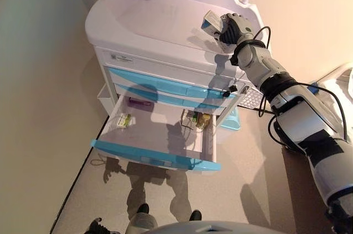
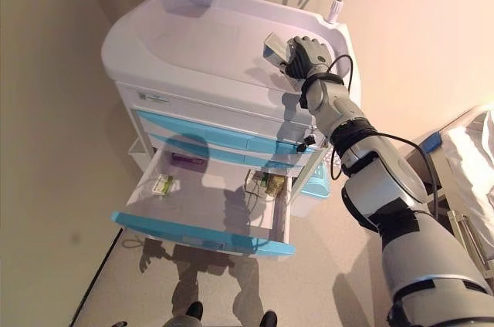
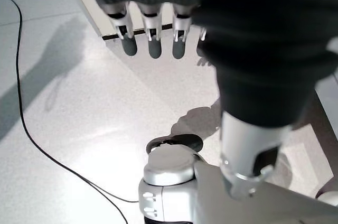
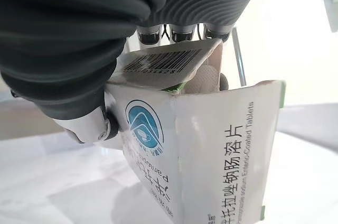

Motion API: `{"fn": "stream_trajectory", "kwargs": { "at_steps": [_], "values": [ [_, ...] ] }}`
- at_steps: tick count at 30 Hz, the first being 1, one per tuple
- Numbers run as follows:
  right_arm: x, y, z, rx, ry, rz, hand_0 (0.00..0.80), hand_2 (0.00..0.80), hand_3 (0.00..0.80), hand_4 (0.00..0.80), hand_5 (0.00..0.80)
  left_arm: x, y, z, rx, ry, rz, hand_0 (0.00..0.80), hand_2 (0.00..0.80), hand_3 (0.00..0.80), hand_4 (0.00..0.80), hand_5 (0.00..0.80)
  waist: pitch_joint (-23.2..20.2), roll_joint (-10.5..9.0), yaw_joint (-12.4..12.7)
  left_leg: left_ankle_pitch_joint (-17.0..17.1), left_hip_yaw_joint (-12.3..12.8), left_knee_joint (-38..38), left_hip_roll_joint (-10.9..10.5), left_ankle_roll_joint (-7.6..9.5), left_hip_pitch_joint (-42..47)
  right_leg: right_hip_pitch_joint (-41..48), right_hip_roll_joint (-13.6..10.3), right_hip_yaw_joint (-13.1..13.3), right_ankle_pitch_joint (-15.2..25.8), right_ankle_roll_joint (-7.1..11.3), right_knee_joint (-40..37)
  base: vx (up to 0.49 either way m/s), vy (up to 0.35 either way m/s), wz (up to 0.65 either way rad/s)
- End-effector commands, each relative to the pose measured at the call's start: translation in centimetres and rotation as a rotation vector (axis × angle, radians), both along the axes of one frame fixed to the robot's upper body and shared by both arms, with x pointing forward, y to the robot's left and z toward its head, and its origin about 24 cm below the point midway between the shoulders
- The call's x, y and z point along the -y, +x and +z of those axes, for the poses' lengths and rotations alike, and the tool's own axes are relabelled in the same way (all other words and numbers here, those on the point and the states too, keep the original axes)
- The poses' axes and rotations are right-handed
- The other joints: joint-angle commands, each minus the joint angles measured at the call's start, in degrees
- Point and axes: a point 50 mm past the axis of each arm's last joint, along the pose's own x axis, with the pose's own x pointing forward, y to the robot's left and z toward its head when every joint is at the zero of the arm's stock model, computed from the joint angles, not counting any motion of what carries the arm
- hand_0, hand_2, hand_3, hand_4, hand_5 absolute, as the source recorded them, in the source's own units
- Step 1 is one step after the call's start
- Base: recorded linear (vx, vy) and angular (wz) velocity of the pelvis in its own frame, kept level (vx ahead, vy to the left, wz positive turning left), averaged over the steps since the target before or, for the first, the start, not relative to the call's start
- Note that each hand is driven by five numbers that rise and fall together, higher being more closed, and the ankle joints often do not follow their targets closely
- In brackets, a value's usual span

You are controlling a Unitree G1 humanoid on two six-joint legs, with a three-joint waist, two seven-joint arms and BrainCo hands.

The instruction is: Open the drawer and pick up the medicine

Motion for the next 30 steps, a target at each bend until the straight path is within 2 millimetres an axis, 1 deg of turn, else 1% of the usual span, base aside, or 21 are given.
{"fn": "stream_trajectory", "kwargs": {
  "at_steps": [1, 12, 16, 17, 18, 19, 20, 24, 30],
  "values": [
    [0.0, 0.0, 5.3, 0.123, -0.020, -0.017, 0.800, 0.800, 0.800, 0.800, 0.800, -1.1, 1.6, 0.6, 0.035, 0.043, -0.003, 0.000, 0.000, 0.000, 0.000, 0.000, 1.50, -0.76, 1.12, 2.83, -2.47, -2.06, -3.15, 2.26, -2.39, 1.33, 0.01, -0.43, -1.79, 3.40, 2.65, -0.005, 0.002, 0.15],
    [-0.1, 0.1, 5.5, 0.132, -0.047, -0.026, 0.800, 0.800, 0.800, 0.800, 0.800, -1.0, 2.4, 0.8, 0.057, 0.042, -0.018, 0.000, 0.000, 0.000, 0.000, 0.000, 2.65, -0.29, 1.85, 3.46, -3.43, -2.10, -3.38, 2.18, -3.94, 0.34, -0.23, -1.49, -1.41, 3.39, 2.31, -0.009, 0.002, 0.07],
    [0.3, 0.1, 5.4, 0.127, -0.052, -0.046, 0.800, 0.800, 0.800, 0.800, 0.800, -0.8, 2.9, 0.8, 0.074, 0.037, -0.022, 0.000, 0.000, 0.000, 0.000, 0.000, 3.13, -0.12, 2.14, 3.69, -3.80, -1.99, -3.51, 2.16, -4.55, -0.03, -0.33, -1.65, -1.25, 3.37, 2.30, -0.002, 0.000, 0.01],
    [0.5, 0.2, 5.3, 0.124, -0.051, -0.058, 0.734, 0.734, 0.734, 0.734, 0.734, -0.8, 3.0, 0.8, 0.077, 0.035, -0.023, 0.000, 0.000, 0.000, 0.000, 0.000, 3.36, -0.07, 2.26, 3.78, -4.07, -1.97, -3.57, 2.15, -4.83, -0.27, -0.40, -1.80, -1.16, 3.44, 2.30, 0.000, 0.000, 0.00],
    [0.5, 0.2, 5.3, 0.124, -0.051, -0.058, 0.612, 0.612, 0.612, 0.612, 0.612, -0.8, 3.0, 0.8, 0.077, 0.035, -0.023, 0.000, 0.000, 0.000, 0.000, 0.000, 3.35, -0.07, 2.25, 3.79, -4.08, -1.97, -3.57, 2.15, -4.85, -0.28, -0.40, -1.81, -1.16, 3.44, 2.30, 0.000, 0.000, 0.00],
    [0.7, 0.2, 5.2, 0.121, -0.043, -0.071, 0.066, 0.066, 0.066, 0.066, 0.066, -0.7, 3.1, 0.8, 0.080, 0.035, -0.026, 0.000, 0.000, 0.000, 0.000, 0.000, 3.48, -0.02, 2.34, 3.90, -4.31, -1.97, -3.59, 2.14, -5.14, -0.53, -0.43, -1.96, -1.18, 3.43, 2.35, 0.000, 0.000, 0.00],
    [0.7, 0.2, 5.2, 0.121, -0.043, -0.071, 0.000, 0.000, 0.000, 0.000, 0.000, -0.7, 3.1, 0.8, 0.080, 0.035, -0.027, 0.000, 0.000, 0.000, 0.000, 0.000, 3.47, -0.03, 2.33, 3.90, -4.32, -1.97, -3.60, 2.14, -5.15, -0.54, -0.43, -1.97, -1.19, 3.43, 2.35, -0.004, 0.007, 0.07],
    [0.9, 0.2, 5.0, 0.117, -0.030, -0.081, 0.000, 0.000, 0.000, 0.000, 0.000, -0.7, 3.2, 0.8, 0.080, 0.036, -0.030, 0.000, 0.000, 0.000, 0.000, 0.000, 3.64, 0.16, 2.37, 4.06, -4.58, -2.04, -3.74, 2.14, -5.33, -0.60, -0.52, -2.26, -1.16, 3.43, 2.40, 0.001, 0.004, 0.09],
    [0.5, 0.2, 4.8, 0.114, -0.025, -0.071, 0.000, 0.000, 0.000, 0.000, 0.000, -0.5, 3.4, 0.8, 0.085, 0.037, -0.030, 0.000, 0.000, 0.000, 0.000, 0.000, 3.69, 0.60, 2.10, 4.01, -4.37, -2.13, -3.65, 2.21, -5.19, -0.76, -0.53, -1.89, -1.15, 3.39, 2.42, 0.000, 0.002, 0.02]
  ]
}}
